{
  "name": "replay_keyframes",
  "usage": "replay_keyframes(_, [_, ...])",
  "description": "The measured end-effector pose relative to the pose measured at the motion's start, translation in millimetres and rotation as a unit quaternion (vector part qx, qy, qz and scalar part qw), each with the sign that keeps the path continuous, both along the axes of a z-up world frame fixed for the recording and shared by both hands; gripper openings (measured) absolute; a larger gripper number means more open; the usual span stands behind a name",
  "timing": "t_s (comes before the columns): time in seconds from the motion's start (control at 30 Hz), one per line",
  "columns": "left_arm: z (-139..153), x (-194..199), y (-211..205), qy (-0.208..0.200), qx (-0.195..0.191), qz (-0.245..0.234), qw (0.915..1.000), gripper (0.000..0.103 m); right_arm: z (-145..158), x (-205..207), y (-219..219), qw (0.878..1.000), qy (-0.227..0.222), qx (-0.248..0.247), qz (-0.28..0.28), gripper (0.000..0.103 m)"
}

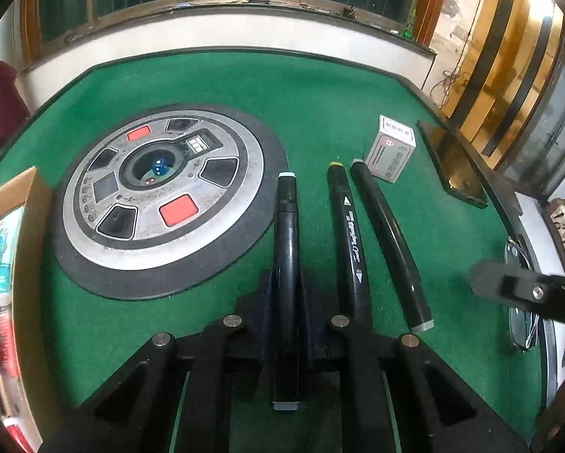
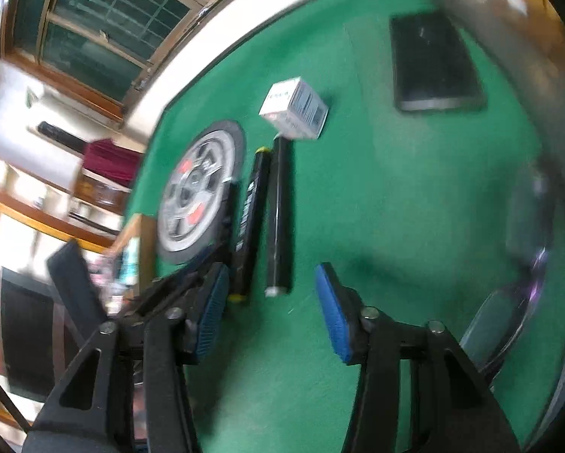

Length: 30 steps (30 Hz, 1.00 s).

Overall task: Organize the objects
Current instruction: 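Grasp one black marker from the group with the left gripper, then grasp another black marker with the right gripper while the left holds its marker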

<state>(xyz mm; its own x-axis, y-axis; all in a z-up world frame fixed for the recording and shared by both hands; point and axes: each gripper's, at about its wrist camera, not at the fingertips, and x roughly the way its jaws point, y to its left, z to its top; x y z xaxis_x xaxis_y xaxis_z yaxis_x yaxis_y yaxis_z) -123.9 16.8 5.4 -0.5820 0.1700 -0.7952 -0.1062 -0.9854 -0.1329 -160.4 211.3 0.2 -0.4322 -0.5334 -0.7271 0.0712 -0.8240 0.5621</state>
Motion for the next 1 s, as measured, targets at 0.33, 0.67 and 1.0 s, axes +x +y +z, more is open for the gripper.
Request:
replay_keyframes(0.33, [-6, -9, 10, 0.025, -0.032, -0.025, 0.9989, 0.011, -3, -36, -37, 0.997, 0.000, 0.076, 0.013, 0.018])
replay_keyframes(0.67, [-6, -11, 3, 0.024, 0.002, -0.011, 0.9997, 0.011, -14, -45, -51, 0.989, -0.010, 0.146, 0.025, 0.012])
replay_keyframes(1.0, [-1, -10, -10, 0.046, 0.028, 0.016, 0.9984, 0.011, 8, -23, -26, 0.995, 0.013, 0.101, 0.006, 0.012])
